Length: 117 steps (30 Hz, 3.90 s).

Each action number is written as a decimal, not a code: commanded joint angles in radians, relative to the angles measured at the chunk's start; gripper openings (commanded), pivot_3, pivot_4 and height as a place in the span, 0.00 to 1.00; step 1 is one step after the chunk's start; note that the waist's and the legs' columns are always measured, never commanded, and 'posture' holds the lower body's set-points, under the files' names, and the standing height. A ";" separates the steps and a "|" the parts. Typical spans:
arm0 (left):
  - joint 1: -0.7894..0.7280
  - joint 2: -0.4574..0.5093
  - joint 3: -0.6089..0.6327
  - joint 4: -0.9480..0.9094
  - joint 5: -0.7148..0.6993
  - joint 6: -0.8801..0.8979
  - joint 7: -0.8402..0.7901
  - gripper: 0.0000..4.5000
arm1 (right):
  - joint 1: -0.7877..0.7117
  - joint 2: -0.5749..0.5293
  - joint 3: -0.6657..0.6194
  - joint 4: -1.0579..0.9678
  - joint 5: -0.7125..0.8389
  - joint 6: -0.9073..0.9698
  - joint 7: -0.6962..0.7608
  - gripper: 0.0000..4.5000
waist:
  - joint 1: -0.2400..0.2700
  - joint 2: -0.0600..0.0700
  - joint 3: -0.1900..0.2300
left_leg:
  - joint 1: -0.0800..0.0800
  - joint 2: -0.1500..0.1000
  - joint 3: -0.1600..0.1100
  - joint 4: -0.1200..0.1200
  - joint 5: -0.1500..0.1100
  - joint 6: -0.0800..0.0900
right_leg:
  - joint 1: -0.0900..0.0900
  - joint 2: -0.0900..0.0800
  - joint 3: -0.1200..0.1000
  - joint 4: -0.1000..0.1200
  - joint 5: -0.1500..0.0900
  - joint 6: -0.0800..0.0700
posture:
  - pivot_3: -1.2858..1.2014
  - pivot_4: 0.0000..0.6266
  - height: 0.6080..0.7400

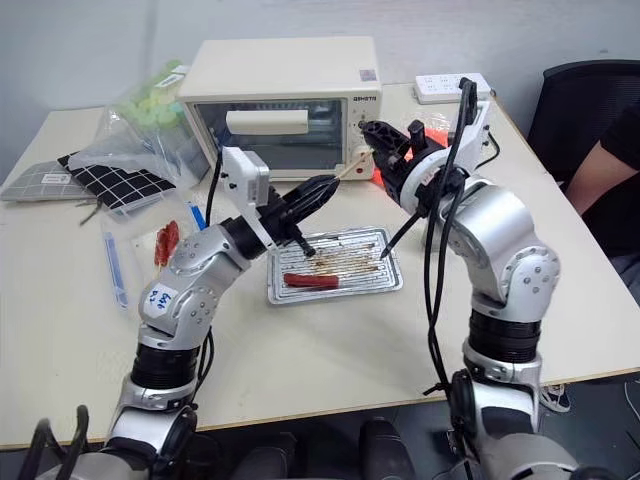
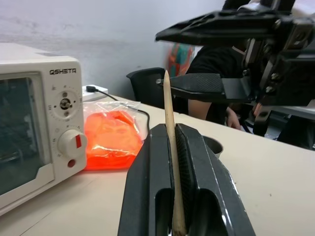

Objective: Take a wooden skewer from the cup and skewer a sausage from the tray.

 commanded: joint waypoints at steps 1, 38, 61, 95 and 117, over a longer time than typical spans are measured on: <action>0.025 0.102 0.084 -0.103 -0.054 0.047 -0.048 0.00 | -0.041 -0.212 0.047 -0.006 -0.161 0.175 0.212 0.49 | 0.001 0.000 0.000 | -0.001 0.000 0.000 0.000 0.000 0.000 | 0.000 0.000 0.000 0.000 0.000 0.000 | 0.52 0.24 1.00; 0.546 0.794 0.713 -0.387 -0.475 0.395 -0.389 0.00 | -0.181 -0.152 0.689 0.379 -1.575 -0.003 1.809 0.76 | 0.021 -0.003 0.001 | 0.000 0.000 -0.003 -0.001 0.000 -0.001 | -0.001 0.000 -0.001 -0.005 0.000 -0.001 | 0.52 0.24 1.00; 0.520 0.807 0.648 -0.350 -0.444 0.327 -0.378 0.00 | -0.103 -0.058 0.679 0.467 -1.772 -0.087 1.844 0.30 | 0.017 -0.003 0.001 | 0.000 0.000 -0.003 -0.001 0.000 -0.001 | -0.001 0.000 -0.001 -0.004 0.000 -0.001 | 0.52 0.24 1.00; 0.453 0.797 0.517 -0.274 -0.365 0.219 -0.412 0.00 | -0.095 -0.083 0.609 0.428 -1.768 -0.028 1.891 0.23 | 0.015 -0.003 0.001 | 0.000 0.000 -0.003 -0.001 0.000 -0.001 | -0.001 0.000 -0.001 -0.003 0.000 -0.001 | 0.52 0.24 1.00; 0.402 0.799 0.476 -0.247 -0.360 0.210 -0.411 0.00 | -0.043 -0.057 0.604 0.421 -1.787 -0.013 1.842 0.23 | 0.014 -0.003 0.001 | 0.001 0.000 -0.003 0.000 0.000 -0.001 | -0.001 0.000 -0.001 -0.001 0.000 -0.001 | 0.52 0.24 1.00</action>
